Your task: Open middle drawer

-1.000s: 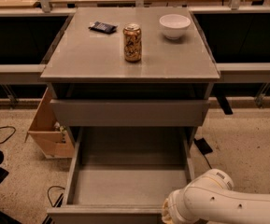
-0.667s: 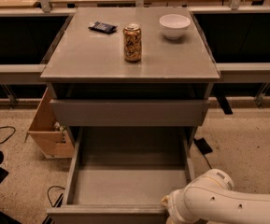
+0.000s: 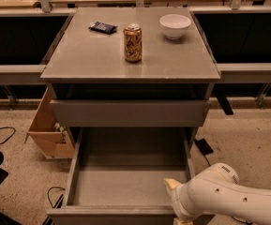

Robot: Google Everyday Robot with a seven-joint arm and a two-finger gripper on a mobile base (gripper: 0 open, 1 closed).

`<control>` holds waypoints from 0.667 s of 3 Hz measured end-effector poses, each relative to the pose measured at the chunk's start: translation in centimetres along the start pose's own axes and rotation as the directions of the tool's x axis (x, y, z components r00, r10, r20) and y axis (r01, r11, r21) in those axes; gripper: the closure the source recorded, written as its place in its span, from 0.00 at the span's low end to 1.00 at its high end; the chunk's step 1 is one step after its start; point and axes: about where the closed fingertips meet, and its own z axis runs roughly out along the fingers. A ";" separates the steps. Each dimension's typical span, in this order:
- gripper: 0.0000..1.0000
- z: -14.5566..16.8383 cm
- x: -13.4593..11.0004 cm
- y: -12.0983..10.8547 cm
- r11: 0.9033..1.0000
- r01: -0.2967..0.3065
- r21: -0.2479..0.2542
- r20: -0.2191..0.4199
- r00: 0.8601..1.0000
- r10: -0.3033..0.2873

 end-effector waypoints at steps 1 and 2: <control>0.00 -6.9 2.5 -4.2 0.999 0.026 0.029 -0.068 0.997 -0.024; 0.00 -11.2 3.7 -6.9 0.998 0.019 0.052 -0.171 0.985 -0.010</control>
Offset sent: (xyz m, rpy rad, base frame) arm 0.0910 -0.0869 0.1579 -0.2747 -0.0875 -0.1309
